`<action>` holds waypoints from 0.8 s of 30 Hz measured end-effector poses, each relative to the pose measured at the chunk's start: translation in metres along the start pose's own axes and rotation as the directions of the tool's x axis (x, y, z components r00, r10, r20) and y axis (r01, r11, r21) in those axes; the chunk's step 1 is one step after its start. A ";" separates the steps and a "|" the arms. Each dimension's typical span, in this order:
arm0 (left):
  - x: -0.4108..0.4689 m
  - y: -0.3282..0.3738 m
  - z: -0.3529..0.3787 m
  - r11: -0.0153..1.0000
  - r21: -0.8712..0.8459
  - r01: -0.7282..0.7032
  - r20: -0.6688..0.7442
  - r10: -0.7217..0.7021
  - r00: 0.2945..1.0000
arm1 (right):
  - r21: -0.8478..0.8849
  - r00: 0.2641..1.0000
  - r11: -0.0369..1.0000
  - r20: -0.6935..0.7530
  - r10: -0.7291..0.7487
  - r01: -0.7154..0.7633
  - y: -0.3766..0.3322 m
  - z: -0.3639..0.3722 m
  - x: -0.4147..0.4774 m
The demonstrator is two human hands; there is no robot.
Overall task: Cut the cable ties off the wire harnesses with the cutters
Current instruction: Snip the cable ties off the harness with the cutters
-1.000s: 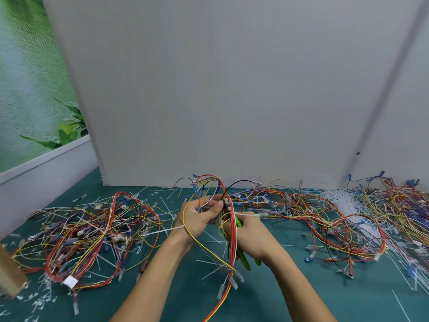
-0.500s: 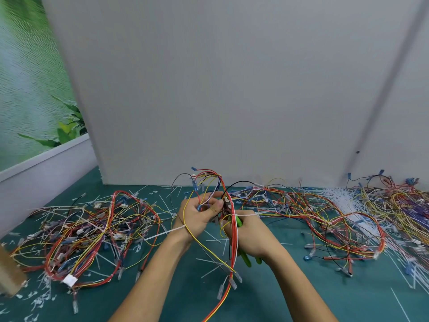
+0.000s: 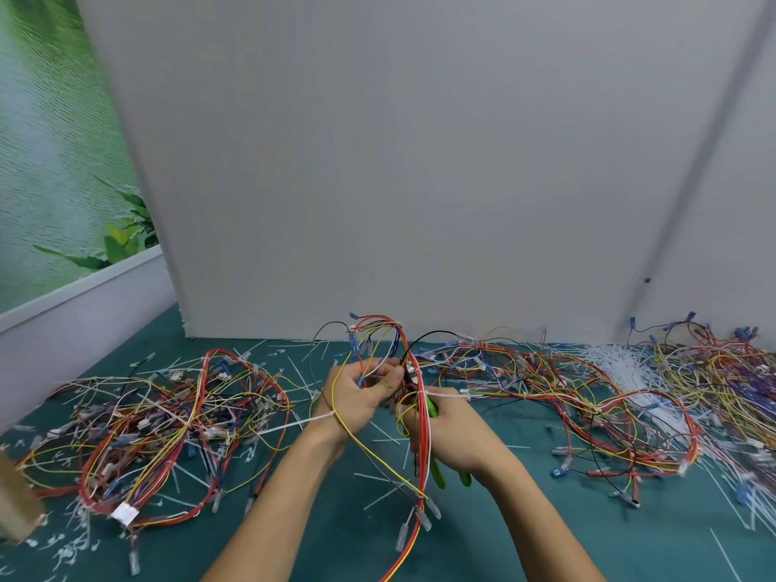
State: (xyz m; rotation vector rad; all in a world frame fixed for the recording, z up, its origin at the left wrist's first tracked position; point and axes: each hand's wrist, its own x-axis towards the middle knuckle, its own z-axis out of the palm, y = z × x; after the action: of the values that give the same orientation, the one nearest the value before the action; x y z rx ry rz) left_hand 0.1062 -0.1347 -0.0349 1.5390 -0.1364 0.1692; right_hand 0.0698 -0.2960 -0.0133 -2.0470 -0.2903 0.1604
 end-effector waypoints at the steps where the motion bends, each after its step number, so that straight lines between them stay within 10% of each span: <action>1: 0.000 -0.001 0.000 1.000 0.002 -0.001 0.003 0.001 1.000 | -0.009 1.000 1.000 -0.003 0.002 -0.002 0.001 0.000 0.000; 24: 0.003 -0.005 -0.003 0.981 0.172 -0.088 0.021 0.086 0.996 | 0.016 1.000 1.000 0.001 0.024 -0.024 0.002 0.000 -0.002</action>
State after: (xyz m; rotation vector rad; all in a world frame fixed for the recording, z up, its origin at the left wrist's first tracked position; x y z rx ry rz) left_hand 0.1104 -0.1321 -0.0387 1.7083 -0.2045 0.2452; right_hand 0.0682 -0.2969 -0.0148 -2.0351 -0.2647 0.1782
